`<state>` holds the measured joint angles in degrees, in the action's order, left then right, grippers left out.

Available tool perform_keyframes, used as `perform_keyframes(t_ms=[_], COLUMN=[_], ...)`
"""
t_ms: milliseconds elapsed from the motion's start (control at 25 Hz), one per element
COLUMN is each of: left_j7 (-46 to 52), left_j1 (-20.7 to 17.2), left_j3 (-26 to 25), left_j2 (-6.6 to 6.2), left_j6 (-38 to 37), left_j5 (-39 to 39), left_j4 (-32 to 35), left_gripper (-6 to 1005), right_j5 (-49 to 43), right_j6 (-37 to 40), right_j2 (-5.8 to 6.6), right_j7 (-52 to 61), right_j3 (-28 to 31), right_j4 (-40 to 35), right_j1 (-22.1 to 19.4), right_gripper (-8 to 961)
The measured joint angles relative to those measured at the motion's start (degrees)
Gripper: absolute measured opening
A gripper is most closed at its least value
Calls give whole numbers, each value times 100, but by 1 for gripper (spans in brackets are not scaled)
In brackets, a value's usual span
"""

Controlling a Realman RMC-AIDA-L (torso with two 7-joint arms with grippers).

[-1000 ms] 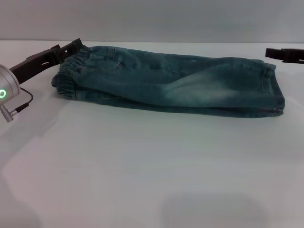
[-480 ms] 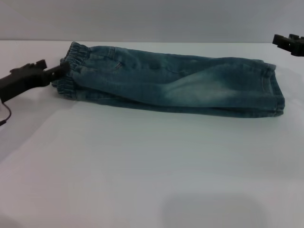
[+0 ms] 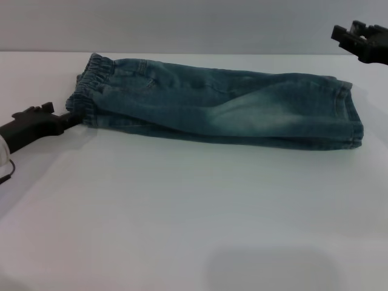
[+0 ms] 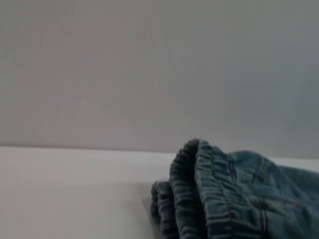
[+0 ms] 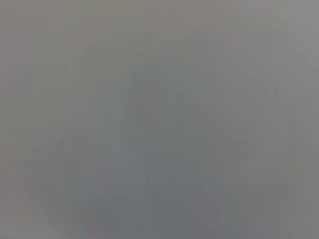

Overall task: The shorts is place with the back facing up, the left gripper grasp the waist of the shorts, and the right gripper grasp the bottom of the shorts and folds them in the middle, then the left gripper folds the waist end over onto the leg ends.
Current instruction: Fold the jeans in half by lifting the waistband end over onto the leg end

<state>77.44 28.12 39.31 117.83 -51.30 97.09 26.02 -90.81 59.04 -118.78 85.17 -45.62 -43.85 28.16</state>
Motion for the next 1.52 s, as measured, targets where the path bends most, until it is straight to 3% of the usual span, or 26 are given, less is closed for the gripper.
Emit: perform_keyframes(t_ms=[160,680,1520], left_j7=[-252,-991,-1612], left_j1=[136,308,713], left_j3=[-19,13,-18], left_j2=[23,47,64], left_j6=[219,509,1061], left_j5=[-10,-678,-693], left_j4=[-219,-483,-1069], left_gripper=[859,839,793], right_j5=[404,467,487], right_j6=[222,705,1393], right_j2=[-2,-5,5], right_j7=[-558,-626,-634], right_j3=[0,27,70], right_j4=[218,237,23], right_j1=[-2,-63,-143], right_gripper=[488,487,488])
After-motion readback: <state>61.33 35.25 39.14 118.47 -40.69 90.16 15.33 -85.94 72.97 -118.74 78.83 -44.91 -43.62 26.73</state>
